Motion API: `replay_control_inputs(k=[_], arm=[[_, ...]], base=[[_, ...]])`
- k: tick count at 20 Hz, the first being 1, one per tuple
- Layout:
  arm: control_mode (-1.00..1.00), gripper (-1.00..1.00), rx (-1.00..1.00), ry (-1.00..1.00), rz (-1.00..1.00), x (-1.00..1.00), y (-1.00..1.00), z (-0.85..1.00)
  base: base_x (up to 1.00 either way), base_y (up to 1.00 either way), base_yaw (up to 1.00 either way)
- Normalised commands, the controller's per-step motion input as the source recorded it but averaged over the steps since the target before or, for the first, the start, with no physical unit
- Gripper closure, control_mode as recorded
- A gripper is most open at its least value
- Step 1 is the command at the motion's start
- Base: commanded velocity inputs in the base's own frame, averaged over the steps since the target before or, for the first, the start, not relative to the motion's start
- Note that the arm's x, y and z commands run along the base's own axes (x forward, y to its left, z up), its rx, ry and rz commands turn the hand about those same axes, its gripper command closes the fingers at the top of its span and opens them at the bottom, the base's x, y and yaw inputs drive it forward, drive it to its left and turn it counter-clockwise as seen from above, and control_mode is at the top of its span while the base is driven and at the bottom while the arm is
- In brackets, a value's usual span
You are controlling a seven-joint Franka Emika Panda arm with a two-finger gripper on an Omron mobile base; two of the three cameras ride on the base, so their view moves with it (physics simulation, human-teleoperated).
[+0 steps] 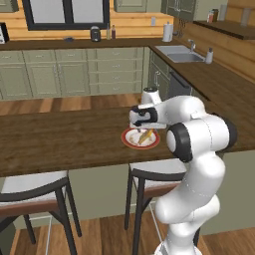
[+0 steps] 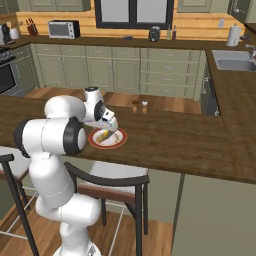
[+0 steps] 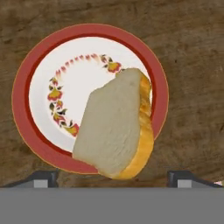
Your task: Start the toaster. Once the lever pops up, take the bread to the plate on the dining counter.
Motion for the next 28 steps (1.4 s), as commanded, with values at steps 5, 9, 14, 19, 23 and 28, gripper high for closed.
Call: replay_control_inputs(k=[5, 9, 14, 19, 23, 28], arm=[[-1.0, -1.0, -0.11, 0.26, 0.0, 0.0, -0.03, 0.39], [-1.0, -1.0, -0.08, 0.2, 0.0, 0.0, 0.0, 0.23], [-1.0, -1.0, -0.01, 0.0, 0.01, -0.22, 0.23, 0.01], [-1.0, -1.0, -0.01, -0.08, 0.22, -0.91, 0.72, 0.1], [-1.0, -1.0, -0.02, -0.13, 0.19, -1.0, 0.86, 0.27], [-1.0, -1.0, -0.04, -0.33, 0.14, -1.0, 0.68, 0.31]], base=[[0.0, 0.0, 0.0], [0.0, 0.0, 0.0], [0.0, 0.0, 0.0], [0.0, 0.0, 0.0], [0.0, 0.0, 0.0], [0.0, 0.0, 0.0]])
